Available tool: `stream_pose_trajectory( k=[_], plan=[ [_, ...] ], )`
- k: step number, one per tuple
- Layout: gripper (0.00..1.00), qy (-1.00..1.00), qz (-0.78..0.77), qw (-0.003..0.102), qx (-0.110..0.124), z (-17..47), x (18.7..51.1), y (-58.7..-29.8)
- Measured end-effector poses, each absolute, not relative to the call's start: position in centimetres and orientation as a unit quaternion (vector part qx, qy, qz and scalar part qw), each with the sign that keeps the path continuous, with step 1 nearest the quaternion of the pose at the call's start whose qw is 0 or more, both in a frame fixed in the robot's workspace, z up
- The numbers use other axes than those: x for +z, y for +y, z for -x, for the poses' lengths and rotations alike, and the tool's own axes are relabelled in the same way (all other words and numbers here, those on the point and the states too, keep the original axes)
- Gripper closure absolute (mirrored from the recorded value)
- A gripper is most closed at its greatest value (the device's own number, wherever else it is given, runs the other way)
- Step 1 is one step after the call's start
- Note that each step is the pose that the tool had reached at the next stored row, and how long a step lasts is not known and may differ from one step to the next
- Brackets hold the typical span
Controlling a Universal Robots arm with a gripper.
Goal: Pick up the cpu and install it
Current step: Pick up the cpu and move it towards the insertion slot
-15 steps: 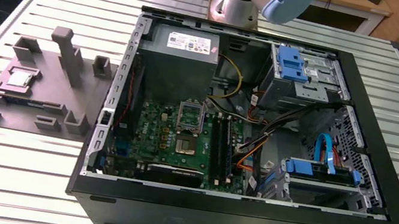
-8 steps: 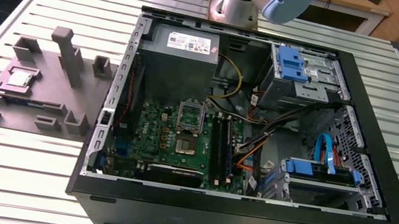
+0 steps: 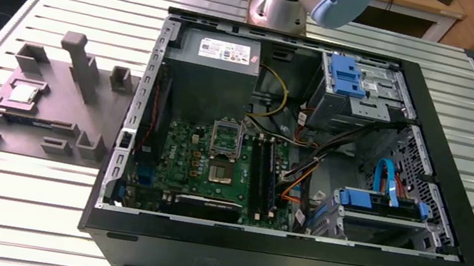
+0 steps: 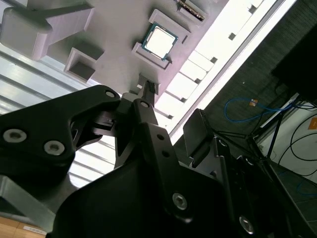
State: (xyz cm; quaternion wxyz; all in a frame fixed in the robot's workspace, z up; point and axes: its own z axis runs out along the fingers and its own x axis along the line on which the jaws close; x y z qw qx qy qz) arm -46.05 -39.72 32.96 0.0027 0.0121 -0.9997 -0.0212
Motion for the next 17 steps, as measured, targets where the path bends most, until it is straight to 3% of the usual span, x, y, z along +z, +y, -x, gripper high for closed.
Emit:
stream_pose_trajectory(
  k=[17],
  plan=[
    [0.5, -0.999, -0.041, 0.003, -0.021, 46.07, 32.4, -39.72]
  ],
)
